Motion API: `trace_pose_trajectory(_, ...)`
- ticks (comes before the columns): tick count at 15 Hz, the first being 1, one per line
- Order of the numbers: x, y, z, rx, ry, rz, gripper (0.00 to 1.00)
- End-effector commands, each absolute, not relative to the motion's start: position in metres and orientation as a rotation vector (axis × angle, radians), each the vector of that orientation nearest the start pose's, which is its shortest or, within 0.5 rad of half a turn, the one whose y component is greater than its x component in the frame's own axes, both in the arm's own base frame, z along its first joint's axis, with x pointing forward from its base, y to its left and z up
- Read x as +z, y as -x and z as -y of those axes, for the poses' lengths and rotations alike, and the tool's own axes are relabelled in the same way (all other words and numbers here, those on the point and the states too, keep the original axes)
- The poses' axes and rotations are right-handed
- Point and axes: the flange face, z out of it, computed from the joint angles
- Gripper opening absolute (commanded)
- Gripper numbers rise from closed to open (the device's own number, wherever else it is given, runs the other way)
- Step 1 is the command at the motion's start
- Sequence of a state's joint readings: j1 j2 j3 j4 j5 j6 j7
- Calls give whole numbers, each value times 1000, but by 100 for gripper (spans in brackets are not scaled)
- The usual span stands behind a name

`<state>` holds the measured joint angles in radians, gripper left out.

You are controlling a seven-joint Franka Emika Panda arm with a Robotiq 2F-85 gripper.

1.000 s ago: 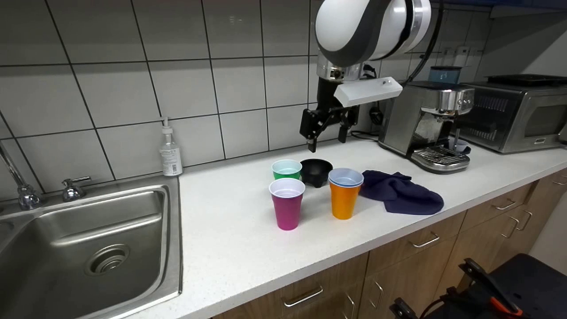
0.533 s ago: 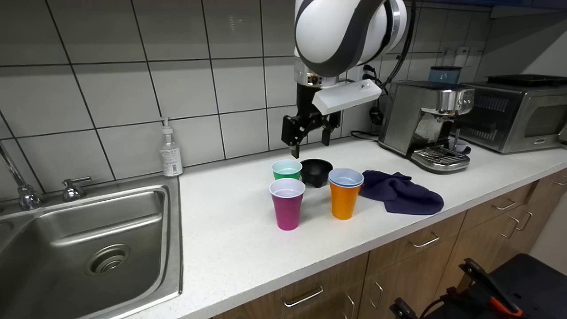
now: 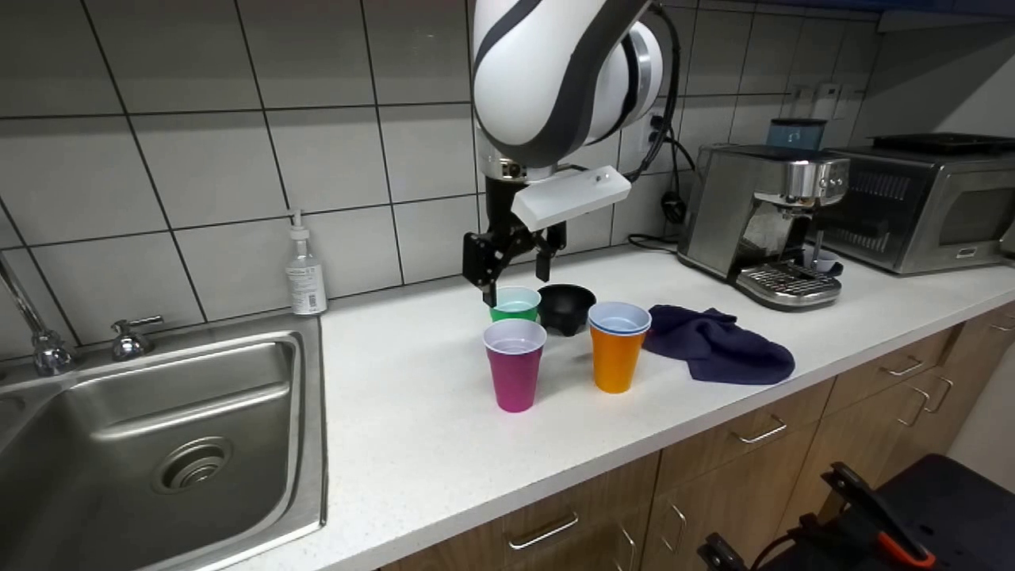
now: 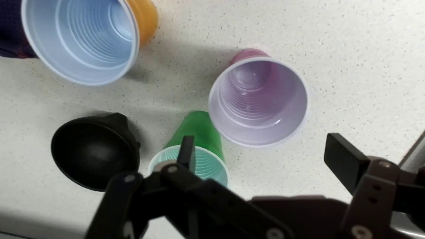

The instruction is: Stack the four cups together.

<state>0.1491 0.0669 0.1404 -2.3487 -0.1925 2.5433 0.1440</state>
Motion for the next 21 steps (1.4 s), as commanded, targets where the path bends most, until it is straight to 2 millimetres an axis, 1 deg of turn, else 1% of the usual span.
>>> trace_pose_trajectory(1, 304, -514, -170, -202, 3160, 519, 100)
trace_pose_trajectory(4, 292, -520, -178, -170, 3152, 541, 100)
trace_pose_trajectory(7, 280, -522, -185, -129, 3141, 557, 100)
trace_pose_trajectory(13, 260, -520, -188, -57, 3131, 564, 100)
trace_pose_trajectory(21, 240, -520, -188, 13, 3119, 556, 100)
